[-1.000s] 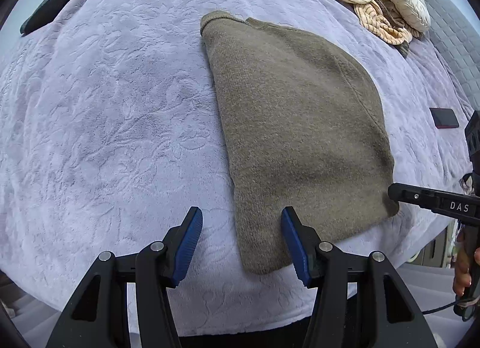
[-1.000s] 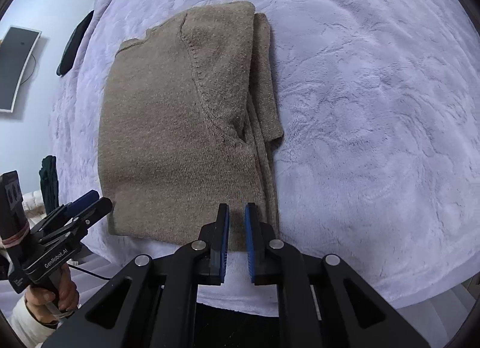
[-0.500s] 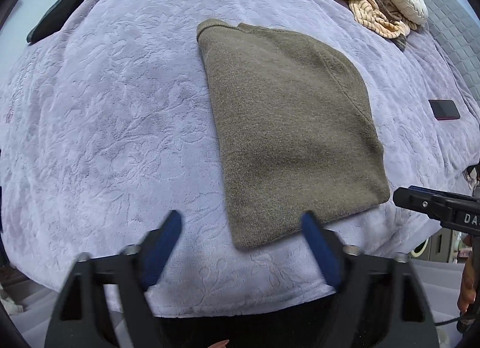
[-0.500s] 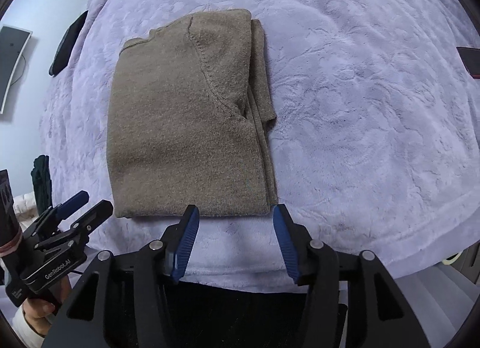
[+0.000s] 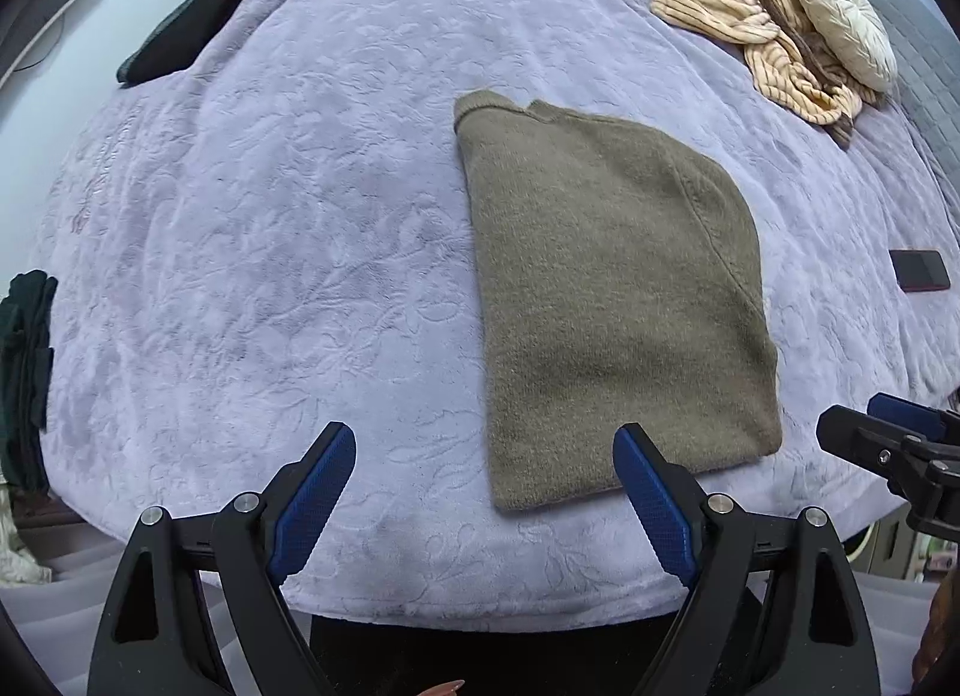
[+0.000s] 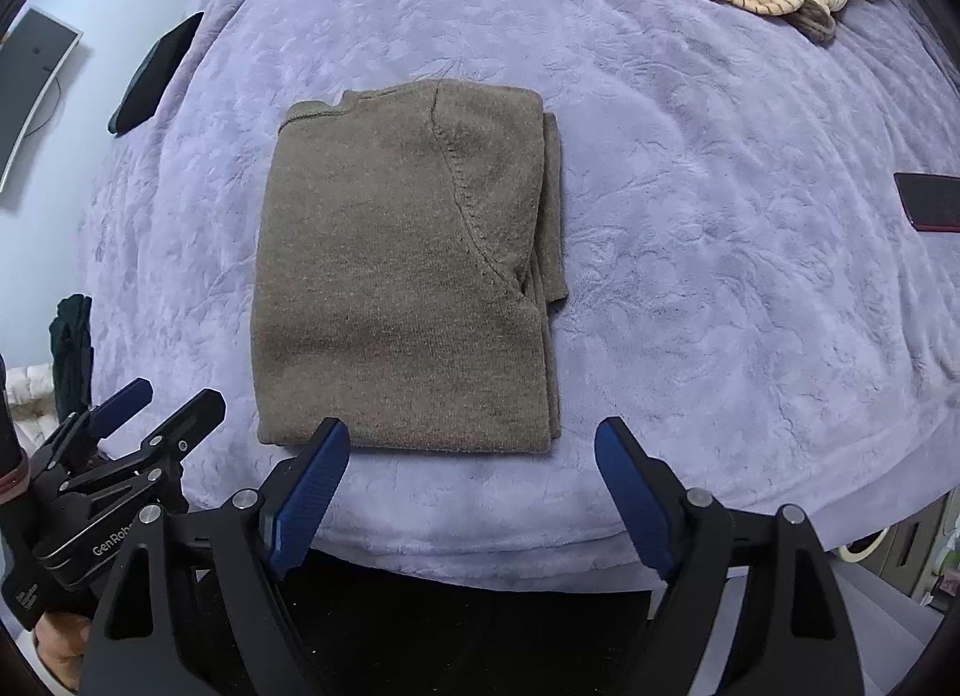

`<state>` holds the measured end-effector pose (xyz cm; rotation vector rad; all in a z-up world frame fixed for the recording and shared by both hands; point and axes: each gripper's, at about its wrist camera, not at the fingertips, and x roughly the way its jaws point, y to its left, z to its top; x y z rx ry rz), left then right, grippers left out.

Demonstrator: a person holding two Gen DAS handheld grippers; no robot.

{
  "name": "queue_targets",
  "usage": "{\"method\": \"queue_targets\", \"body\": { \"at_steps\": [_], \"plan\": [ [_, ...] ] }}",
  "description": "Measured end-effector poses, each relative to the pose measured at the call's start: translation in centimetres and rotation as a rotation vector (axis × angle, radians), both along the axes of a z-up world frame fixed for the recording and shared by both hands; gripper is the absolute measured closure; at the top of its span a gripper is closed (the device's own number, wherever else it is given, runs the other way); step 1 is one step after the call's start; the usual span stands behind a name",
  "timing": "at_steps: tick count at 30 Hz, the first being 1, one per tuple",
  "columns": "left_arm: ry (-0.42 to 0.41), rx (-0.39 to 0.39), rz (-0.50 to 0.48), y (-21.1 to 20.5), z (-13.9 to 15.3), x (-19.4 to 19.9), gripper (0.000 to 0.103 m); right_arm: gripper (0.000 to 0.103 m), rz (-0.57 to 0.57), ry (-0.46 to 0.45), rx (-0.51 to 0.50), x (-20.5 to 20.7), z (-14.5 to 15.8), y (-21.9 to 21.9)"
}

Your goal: Fold small clothes

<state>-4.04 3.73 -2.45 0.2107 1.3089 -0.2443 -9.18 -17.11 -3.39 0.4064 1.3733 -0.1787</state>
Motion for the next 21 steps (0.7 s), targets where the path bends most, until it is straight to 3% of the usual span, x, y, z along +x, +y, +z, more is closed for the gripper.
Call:
{"method": "queue_targets", "body": {
  "at_steps": [2, 4, 11, 18, 21],
  "plan": [
    [-0.008, 0.014, 0.011, 0.0, 0.2, 0.0, 0.014, 0.015, 0.002, 0.0, -0.012, 0.1, 0.3, 0.1],
    [-0.013, 0.024, 0.025, 0.2, 0.3, 0.1, 0.014, 0.0, 0.007, -0.001, -0.024, 0.3, 0.5, 0.3],
    [-0.014, 0.058, 0.027, 0.6, 0.5, 0.1, 0.014, 0.0, 0.006, -0.015, -0.038, 0.6, 1.2, 0.6],
    [0.004, 0.021, 0.024, 0.9, 1.0, 0.2, 0.014, 0.0, -0.009, -0.005, -0.056, 0.4, 1.4, 1.1],
    [-0.012, 0.051, 0.018, 0.8, 1.3, 0.0, 0.014, 0.0, -0.006, 0.001, -0.07, 0.5, 1.4, 1.3]
  ]
}}
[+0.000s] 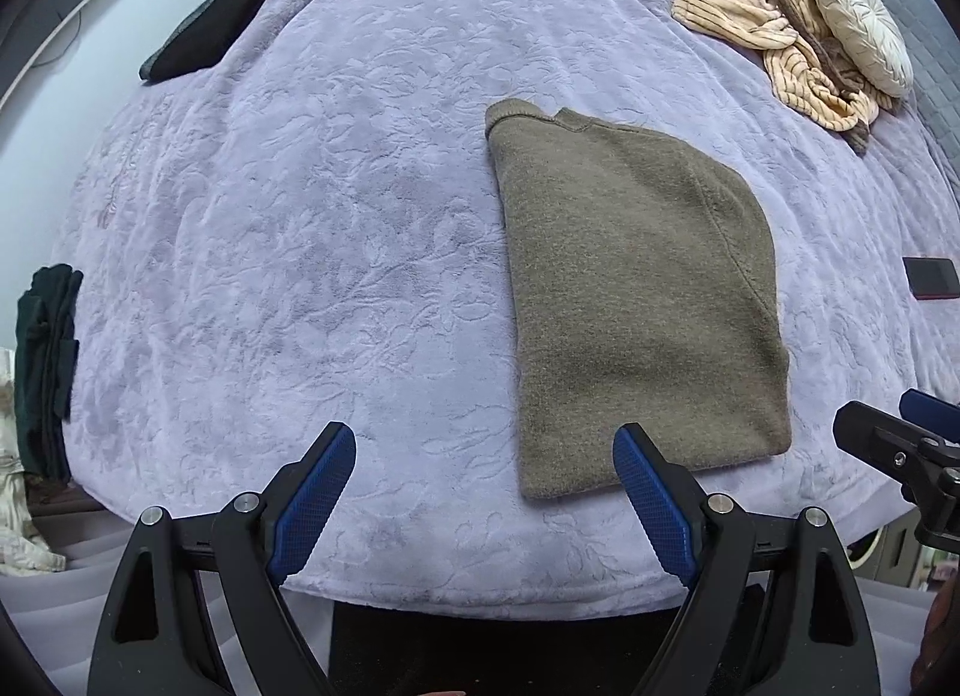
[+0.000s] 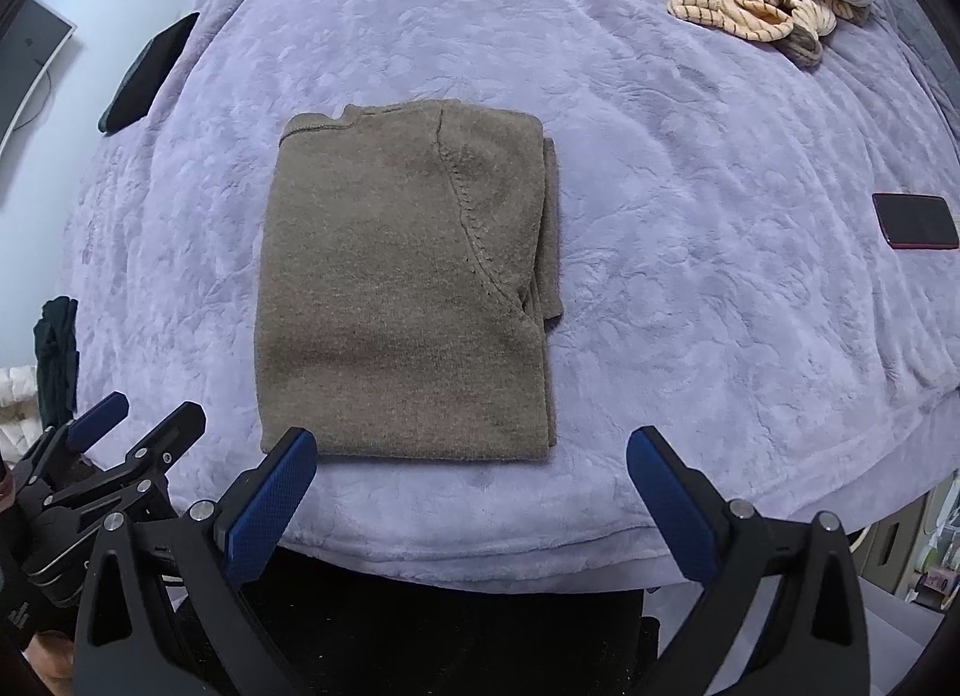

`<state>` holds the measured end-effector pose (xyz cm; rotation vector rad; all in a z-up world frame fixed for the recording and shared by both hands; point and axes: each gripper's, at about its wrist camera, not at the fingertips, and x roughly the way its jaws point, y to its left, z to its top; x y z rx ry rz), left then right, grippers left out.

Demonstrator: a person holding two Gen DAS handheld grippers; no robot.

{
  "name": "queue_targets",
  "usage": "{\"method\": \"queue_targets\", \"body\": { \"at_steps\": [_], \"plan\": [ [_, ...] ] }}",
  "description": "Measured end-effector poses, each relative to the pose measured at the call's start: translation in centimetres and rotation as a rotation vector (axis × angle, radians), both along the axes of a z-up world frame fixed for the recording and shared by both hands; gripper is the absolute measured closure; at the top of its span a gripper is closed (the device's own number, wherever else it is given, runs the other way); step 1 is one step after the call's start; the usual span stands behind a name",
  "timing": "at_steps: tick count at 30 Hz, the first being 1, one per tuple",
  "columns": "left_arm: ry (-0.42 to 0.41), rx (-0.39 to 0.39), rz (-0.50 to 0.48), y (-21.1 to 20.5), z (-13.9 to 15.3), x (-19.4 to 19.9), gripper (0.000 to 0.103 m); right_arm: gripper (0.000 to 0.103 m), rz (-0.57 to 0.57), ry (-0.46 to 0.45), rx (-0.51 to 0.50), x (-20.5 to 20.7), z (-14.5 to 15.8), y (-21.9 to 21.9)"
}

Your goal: Fold small clothes

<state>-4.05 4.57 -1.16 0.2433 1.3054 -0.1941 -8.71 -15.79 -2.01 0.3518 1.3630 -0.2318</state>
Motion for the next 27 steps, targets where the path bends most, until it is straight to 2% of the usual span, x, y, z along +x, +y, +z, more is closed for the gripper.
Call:
{"method": "queue_targets", "body": {
  "at_steps": [3, 7, 27],
  "plan": [
    [-0.022, 0.034, -0.013, -0.1, 0.3, -0.1, 0.014, 0.0, -0.001, 0.002, -0.004, 0.0, 0.0, 0.2],
    [-0.005, 0.011, -0.007, 0.0, 0.5, 0.0, 0.014, 0.0, 0.0, 0.005, -0.009, 0.1, 0.1, 0.6],
    [0.005, -0.003, -0.028, -0.2, 0.9, -0.1, 0.014, 0.0, 0.012, -0.004, -0.049, 0.3, 0.9, 1.5]
  ]
}}
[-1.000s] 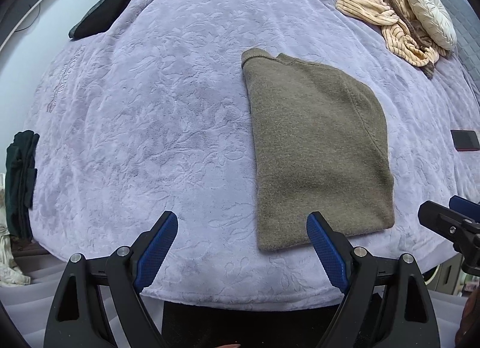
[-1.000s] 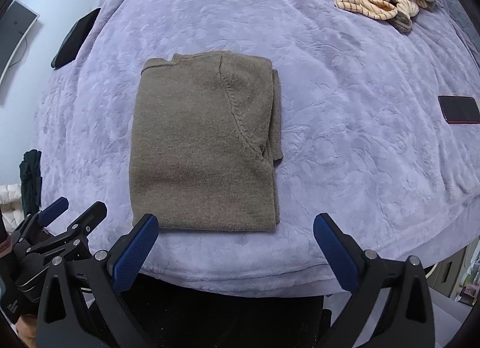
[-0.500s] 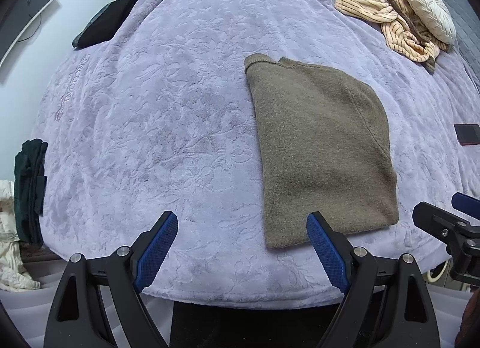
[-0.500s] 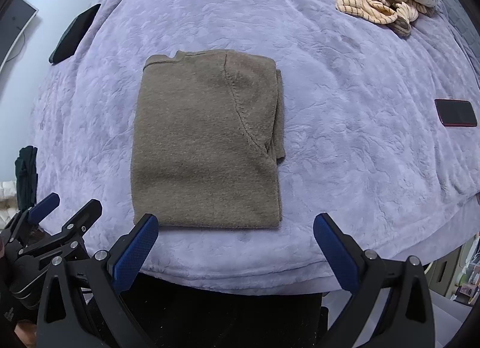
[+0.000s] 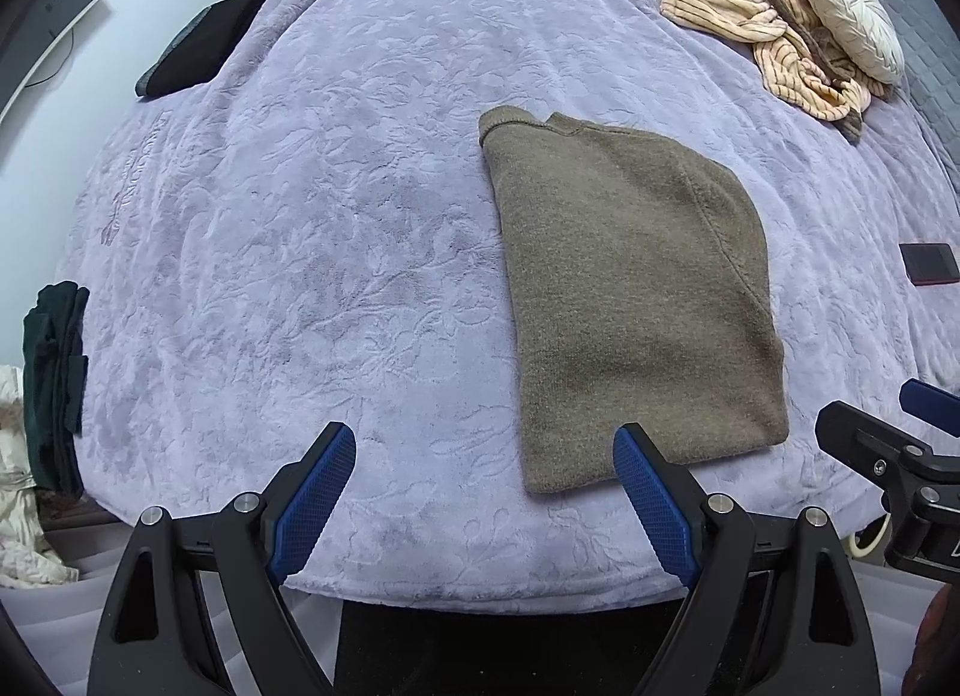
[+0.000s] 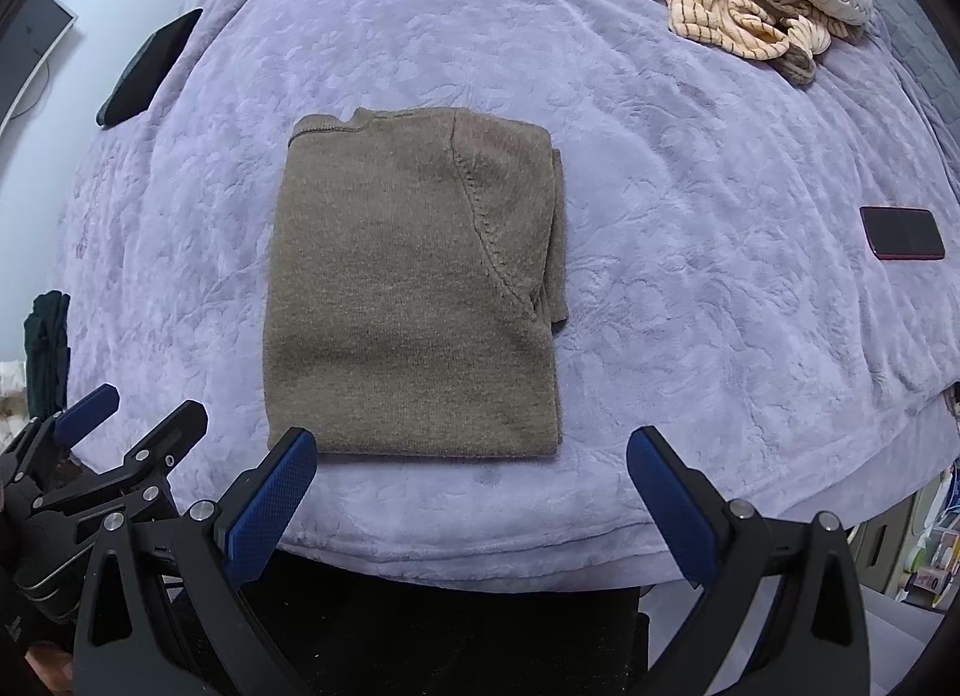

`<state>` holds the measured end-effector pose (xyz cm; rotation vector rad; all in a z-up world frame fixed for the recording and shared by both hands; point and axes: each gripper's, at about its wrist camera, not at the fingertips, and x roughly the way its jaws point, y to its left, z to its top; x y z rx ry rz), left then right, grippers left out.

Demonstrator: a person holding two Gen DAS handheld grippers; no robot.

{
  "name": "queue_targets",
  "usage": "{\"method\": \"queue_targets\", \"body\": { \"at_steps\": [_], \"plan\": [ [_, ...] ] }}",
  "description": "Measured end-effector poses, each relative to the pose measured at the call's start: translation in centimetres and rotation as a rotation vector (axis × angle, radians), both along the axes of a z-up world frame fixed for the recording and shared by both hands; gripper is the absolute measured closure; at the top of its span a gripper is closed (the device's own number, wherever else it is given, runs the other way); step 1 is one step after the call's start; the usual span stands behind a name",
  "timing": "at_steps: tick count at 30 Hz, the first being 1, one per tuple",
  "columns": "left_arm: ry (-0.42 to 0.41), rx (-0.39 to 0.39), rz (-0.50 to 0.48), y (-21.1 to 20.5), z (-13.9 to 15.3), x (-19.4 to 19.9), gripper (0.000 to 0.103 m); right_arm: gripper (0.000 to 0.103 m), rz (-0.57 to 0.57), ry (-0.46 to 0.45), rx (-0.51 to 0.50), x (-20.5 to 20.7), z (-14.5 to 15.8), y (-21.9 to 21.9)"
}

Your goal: Fold small clothes

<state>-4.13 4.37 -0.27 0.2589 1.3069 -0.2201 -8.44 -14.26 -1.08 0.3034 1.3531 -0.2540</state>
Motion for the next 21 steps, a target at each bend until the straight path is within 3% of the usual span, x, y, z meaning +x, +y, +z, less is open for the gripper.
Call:
{"method": "queue_targets", "body": {
  "at_steps": [21],
  "plan": [
    [-0.021, 0.001, 0.0, 0.91, 0.4, -0.45, 0.014, 0.0, 0.015, -0.018, -0.06, -0.54, 0.86, 0.91]
  ]
}}
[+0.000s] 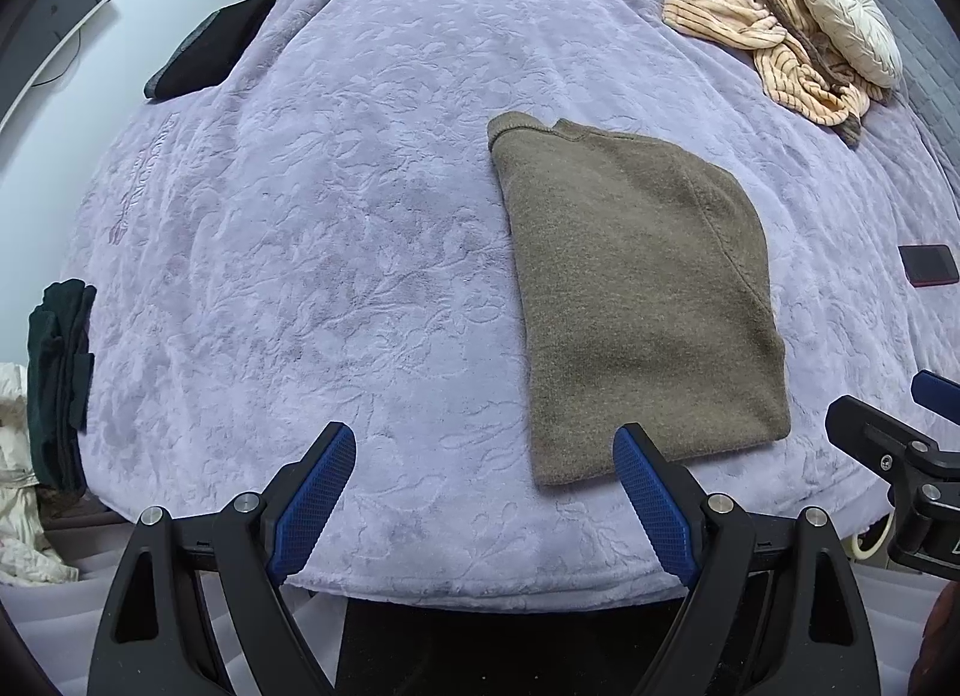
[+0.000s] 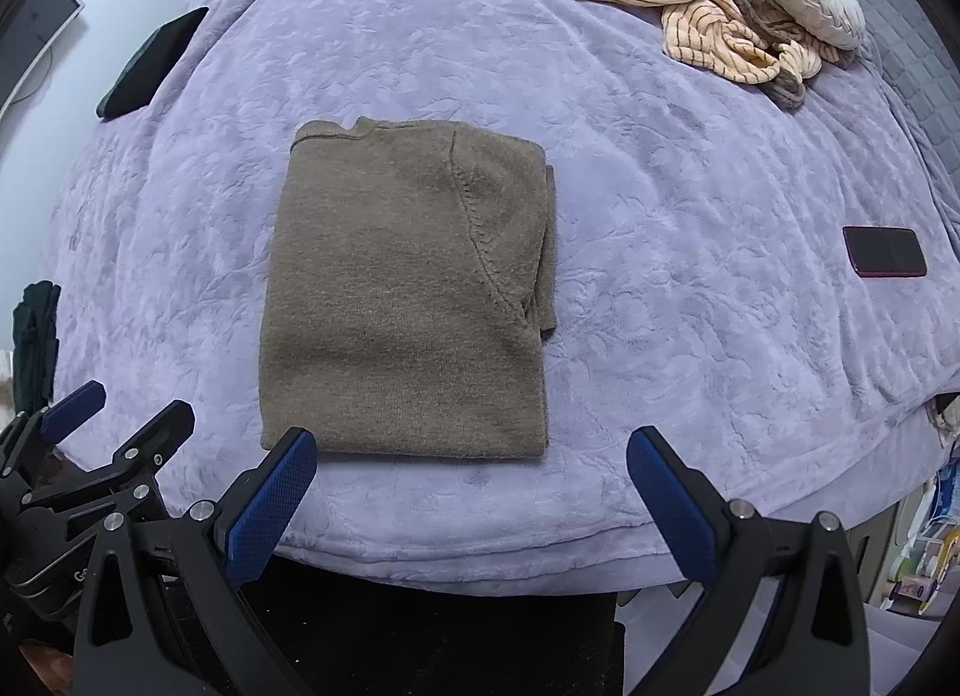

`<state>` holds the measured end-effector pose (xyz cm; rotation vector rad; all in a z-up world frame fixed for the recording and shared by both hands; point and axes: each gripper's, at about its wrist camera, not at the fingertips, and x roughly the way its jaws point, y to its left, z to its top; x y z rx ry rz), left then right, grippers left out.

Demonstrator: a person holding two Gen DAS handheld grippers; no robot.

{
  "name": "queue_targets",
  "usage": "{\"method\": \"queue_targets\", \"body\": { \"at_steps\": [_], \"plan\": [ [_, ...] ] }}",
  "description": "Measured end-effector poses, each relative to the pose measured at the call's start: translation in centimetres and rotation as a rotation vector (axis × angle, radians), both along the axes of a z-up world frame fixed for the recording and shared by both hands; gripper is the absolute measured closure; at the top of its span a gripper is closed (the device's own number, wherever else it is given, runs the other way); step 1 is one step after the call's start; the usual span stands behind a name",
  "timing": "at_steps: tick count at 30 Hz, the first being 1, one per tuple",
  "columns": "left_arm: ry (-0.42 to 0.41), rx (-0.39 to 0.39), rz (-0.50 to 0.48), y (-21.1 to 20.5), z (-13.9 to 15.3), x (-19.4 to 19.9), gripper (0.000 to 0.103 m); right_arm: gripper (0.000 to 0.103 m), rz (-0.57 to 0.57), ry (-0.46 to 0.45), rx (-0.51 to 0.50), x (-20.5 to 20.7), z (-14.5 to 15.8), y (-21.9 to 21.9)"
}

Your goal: Fold small clothes

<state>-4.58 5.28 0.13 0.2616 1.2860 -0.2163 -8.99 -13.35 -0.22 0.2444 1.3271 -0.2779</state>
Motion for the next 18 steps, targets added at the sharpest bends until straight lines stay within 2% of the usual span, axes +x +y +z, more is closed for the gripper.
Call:
{"method": "queue_targets", "body": {
  "at_steps": [18],
  "plan": [
    [-0.002, 0.006, -0.007, -0.42, 0.15, -0.39, 0.014, 0.0, -0.001, -0.002, 0.004, -0.17, -0.02, 0.18]
  ]
}}
